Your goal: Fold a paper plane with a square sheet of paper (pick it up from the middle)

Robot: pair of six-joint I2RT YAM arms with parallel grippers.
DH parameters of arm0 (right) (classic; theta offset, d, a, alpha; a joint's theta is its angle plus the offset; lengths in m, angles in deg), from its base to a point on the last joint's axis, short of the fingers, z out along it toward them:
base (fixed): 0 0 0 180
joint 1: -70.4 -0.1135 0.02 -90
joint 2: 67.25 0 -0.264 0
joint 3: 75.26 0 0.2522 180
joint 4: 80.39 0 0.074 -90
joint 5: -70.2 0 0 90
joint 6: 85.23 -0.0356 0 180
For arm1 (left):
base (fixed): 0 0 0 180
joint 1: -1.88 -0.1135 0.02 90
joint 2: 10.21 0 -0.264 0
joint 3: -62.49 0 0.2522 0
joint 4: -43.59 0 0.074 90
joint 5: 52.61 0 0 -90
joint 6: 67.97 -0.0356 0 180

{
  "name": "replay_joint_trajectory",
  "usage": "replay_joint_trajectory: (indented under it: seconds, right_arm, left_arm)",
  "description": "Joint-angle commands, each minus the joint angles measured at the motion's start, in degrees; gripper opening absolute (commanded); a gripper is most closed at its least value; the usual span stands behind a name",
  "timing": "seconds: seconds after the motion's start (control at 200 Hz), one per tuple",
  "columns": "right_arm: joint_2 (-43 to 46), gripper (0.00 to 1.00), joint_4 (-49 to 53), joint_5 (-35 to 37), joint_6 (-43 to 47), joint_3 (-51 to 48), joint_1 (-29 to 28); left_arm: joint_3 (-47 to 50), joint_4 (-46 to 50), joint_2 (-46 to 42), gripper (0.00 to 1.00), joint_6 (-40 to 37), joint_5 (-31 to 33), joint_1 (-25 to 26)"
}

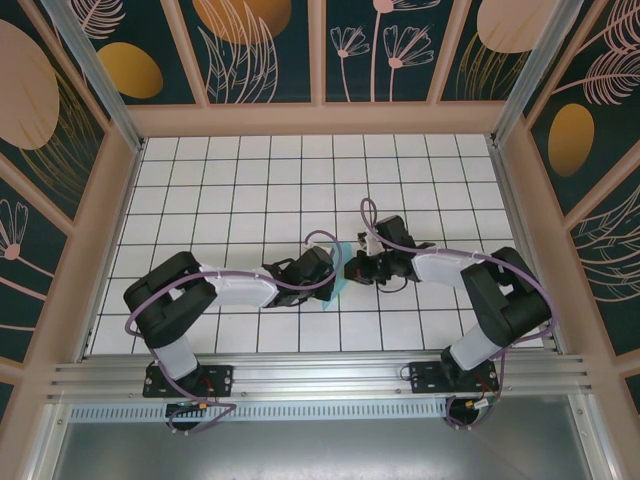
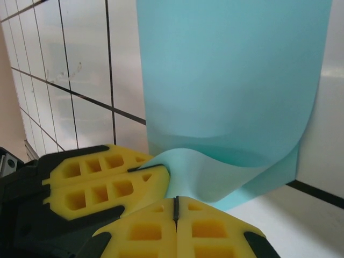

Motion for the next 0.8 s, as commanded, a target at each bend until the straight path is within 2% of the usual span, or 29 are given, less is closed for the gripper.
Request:
replay_joint_trajectory:
  seconds: [0.0, 0.105, 0.21, 0.36, 0.57, 0.796]
  right_arm:
    - [-0.1, 0.05, 0.9, 1.4, 1.0, 3.2, 0.0]
    - [-0.5, 0.05, 2.6, 3.3, 1.5, 6.4, 1.1]
    - [-5.0, 0.05, 6.6, 6.8, 4.3, 11.4, 1.2]
    - [-9.2, 0.05, 7.2, 7.1, 4.6, 14.4, 1.5]
    - [-4.4, 0.05, 6.8, 8.8, 3.8, 10.7, 1.8]
    - [0.9, 0.05, 5.4, 6.9, 2.7, 4.1, 2.1]
  left_arm:
    - [0.7, -0.7, -2.5, 0.06, 0.7, 1.2, -0.2]
    - [0.6, -0.5, -2.2, 0.06, 0.5, 0.9, -0.2]
    - [0.5, -0.7, -1.8, 0.06, 0.5, 0.7, -0.3]
    - [-0.2, 0.0, -1.3, 0.05, 0.2, 0.7, -0.2]
    - [-0.2, 0.1, 0.9, 0.05, 0.2, 1.1, -0.2]
    - [-0.8, 0.1, 2.0, 0.05, -0.4, 1.0, -0.2]
